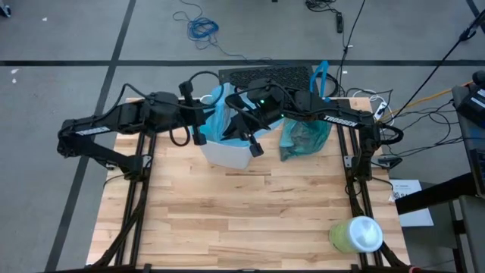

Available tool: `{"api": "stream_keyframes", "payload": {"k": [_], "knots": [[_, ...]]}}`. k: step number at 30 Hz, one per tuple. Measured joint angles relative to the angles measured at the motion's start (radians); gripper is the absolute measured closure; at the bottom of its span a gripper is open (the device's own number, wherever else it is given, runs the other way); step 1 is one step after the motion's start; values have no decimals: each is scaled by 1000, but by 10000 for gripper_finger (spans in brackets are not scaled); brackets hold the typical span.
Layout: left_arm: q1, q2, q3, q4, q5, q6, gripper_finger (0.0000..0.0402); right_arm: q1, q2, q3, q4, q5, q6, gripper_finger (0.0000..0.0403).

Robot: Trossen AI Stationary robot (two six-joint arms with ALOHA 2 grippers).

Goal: Place trash/remove bag and relplace
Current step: Insert a new trash bag into the trash bin

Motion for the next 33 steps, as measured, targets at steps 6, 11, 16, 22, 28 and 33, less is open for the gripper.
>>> {"api": "stream_keyframes", "payload": {"k": [6,11,16,22,28,33], "knots": [[-6,-7,0,0,-67,-7,399,0,-4,0,19,1,13,403],[-21,-55,0,-2,-104,-9,400,0,-23,0,62,14,31,398],[-51,-115,0,-25,-173,-20,401,0,-52,0,68,23,34,399],[-75,-184,0,-67,-182,-85,401,7,-60,0,142,23,84,397],[-95,-199,0,-159,-241,-158,401,6,-42,0,270,25,166,356],[-97,-200,-2,-184,-279,-210,401,6,0,0,377,26,226,284]]}}
